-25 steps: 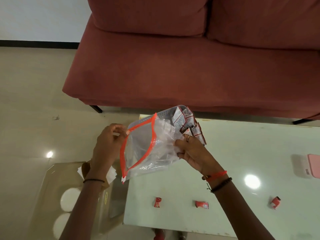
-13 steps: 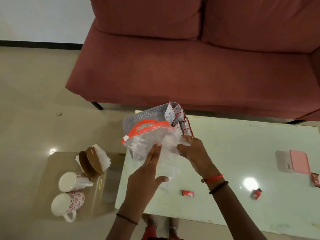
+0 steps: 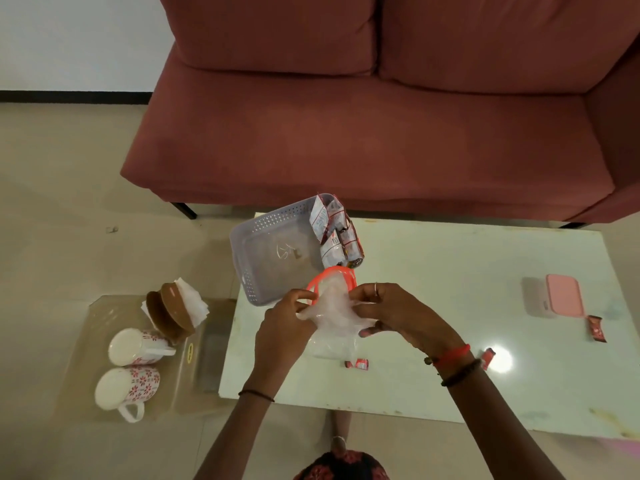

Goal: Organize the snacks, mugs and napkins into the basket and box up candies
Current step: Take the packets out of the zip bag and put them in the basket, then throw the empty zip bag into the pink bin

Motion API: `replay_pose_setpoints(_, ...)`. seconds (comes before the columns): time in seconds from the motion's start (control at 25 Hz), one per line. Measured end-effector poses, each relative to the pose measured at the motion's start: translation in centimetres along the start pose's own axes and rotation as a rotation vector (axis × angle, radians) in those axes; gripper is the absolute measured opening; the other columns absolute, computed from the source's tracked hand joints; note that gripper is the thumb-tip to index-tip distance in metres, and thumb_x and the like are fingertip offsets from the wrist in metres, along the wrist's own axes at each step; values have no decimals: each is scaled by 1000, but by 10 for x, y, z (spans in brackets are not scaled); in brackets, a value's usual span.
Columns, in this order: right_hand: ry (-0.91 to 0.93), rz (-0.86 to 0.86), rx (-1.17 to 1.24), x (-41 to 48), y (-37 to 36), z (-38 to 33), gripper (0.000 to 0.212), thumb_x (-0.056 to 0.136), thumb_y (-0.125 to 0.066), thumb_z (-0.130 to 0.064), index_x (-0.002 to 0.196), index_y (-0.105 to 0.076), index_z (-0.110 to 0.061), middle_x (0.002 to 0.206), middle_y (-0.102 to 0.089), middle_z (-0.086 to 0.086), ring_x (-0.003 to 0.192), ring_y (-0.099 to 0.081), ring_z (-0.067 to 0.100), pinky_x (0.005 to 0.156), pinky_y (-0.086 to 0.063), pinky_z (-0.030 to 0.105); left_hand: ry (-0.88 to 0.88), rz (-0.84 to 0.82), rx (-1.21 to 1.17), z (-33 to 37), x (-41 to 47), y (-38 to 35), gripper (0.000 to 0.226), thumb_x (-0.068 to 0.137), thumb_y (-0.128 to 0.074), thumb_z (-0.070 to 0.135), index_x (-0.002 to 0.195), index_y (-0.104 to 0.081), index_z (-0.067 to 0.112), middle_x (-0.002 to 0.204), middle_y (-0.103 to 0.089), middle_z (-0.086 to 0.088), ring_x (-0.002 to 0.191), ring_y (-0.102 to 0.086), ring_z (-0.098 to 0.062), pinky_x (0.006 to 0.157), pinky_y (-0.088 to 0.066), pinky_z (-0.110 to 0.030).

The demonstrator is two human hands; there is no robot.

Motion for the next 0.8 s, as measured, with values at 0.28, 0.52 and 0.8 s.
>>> replay_pose_setpoints(0.28, 404, 68, 47, -63, 1, 44, 71, 79, -74, -19, 132, -36, -47, 135, -48, -16, 126, -48, 5, 99, -48, 25, 110, -148, -420, 8, -43, -35, 29, 79, -57, 3, 89, -59, 30, 60, -67, 8, 33, -44, -1, 32, -30, -12)
replay_pose_setpoints(0.52, 224, -207, 439, -133, 21, 116, 36, 91, -57, -12, 127, -56, -11, 120, -66, 7, 107, -65, 23, 89, -54, 32, -13, -304, -433, 44, -104, -95, 24, 80, -66, 14, 87, -57, 35, 69, -66, 7, 43, -54, 4, 37, -35, -8)
replay_pose_setpoints(0.8, 196, 62, 466, -200, 87, 201, 24, 85, -64, -9, 109, -68, -10, 101, -73, 9, 88, -69, 17, 75, -57, 22, -177, -479, -411, 83, -146, -203, 58, 81, -63, 2, 125, -41, 32, 88, -62, -4, 66, -58, -5, 54, -45, -15)
Point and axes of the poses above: each hand's wrist, its own x-axis towards the middle knuckle, its own y-axis out of the back of the hand, z = x × y, the point moved 5 cm from there along x, towards the middle knuckle
